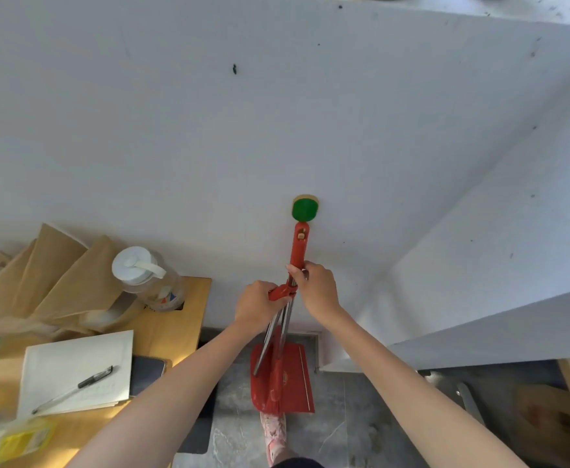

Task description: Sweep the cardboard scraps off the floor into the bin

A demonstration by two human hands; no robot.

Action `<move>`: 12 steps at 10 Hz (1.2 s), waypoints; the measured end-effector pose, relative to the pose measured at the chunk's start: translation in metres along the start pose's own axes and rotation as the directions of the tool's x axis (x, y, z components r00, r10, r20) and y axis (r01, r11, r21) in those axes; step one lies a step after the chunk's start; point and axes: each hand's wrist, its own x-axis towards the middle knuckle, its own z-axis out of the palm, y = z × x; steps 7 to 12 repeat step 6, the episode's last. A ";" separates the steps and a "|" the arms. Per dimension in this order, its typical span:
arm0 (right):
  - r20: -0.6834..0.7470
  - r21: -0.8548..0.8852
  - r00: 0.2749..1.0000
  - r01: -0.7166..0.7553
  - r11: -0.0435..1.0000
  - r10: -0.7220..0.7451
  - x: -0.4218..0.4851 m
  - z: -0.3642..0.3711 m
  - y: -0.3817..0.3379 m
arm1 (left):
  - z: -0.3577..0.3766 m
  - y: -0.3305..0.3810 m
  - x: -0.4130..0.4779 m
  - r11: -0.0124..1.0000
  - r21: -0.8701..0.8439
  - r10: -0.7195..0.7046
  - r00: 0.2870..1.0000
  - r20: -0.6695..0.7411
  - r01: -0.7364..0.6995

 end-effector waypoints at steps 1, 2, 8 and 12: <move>0.007 -0.043 1.000 -0.004 0.999 0.005 0.001 0.002 0.005 | 0.005 -0.005 0.005 1.000 0.026 -0.017 1.000 0.026 0.017; -0.026 -0.046 1.000 -0.019 0.999 0.018 -0.004 0.008 0.007 | 0.007 -0.009 0.005 0.999 0.029 -0.012 0.999 0.032 0.011; 0.025 -0.179 0.996 -0.085 0.980 0.091 -0.038 0.002 0.004 | -0.011 0.014 -0.036 0.813 0.569 0.129 0.991 0.034 -0.126; 0.025 -0.179 0.996 -0.085 0.980 0.091 -0.038 0.002 0.004 | -0.011 0.014 -0.036 0.813 0.569 0.129 0.991 0.034 -0.126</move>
